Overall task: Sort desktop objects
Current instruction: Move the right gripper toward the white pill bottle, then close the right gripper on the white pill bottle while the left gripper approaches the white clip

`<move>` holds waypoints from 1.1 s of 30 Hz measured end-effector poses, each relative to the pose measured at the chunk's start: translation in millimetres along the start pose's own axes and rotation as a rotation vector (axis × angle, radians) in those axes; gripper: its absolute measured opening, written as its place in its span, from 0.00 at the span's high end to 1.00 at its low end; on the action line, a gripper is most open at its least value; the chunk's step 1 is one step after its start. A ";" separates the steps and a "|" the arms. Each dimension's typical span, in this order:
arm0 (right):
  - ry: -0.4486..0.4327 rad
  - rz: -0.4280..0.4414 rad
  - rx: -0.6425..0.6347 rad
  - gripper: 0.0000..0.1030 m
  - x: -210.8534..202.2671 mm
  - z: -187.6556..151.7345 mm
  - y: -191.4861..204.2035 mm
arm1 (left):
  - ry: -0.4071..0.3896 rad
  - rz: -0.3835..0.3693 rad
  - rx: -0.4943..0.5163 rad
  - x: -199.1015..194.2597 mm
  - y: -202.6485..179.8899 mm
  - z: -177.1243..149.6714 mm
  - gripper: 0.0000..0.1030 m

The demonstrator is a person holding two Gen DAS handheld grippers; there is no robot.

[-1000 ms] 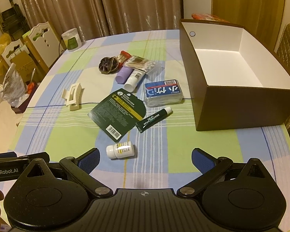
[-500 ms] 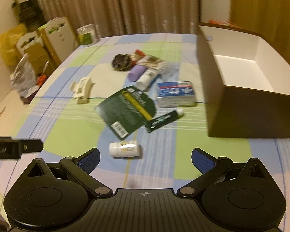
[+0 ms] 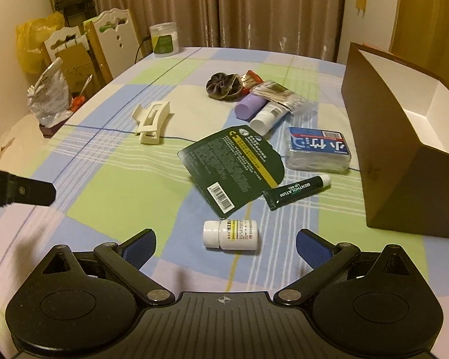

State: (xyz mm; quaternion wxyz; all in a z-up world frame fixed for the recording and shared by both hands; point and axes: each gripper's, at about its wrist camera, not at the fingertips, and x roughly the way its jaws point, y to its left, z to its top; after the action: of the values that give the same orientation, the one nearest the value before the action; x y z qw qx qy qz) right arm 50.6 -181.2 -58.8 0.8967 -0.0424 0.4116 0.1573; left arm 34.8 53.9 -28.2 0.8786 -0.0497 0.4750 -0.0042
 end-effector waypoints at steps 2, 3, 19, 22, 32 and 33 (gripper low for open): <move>0.002 -0.007 -0.008 0.00 4.7 0.4 1.5 | 0.008 -0.005 -0.010 3.2 4.8 2.0 0.01; 0.002 -0.009 -0.009 0.00 6.9 0.6 2.2 | 0.010 -0.010 -0.015 4.5 6.8 3.5 0.01; 0.027 -0.031 0.012 0.15 31.4 1.0 1.6 | 0.015 -0.094 0.009 29.9 2.8 31.0 0.01; 0.053 -0.022 0.022 0.24 36.6 1.1 0.0 | 0.018 -0.100 0.005 33.5 4.4 35.2 0.01; 0.059 -0.035 0.029 0.24 37.1 -0.7 -3.0 | 0.026 -0.114 -0.021 44.8 10.4 49.0 0.01; 0.056 -0.036 0.030 0.24 36.8 -0.7 -3.5 | 0.026 -0.114 -0.021 45.8 10.6 50.0 0.01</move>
State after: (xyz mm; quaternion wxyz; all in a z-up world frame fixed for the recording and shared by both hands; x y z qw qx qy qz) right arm 73.7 -175.6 -87.1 0.8879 -0.0407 0.4382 0.1338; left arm 101.3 66.2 -40.2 0.8700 -0.0860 0.4829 -0.0498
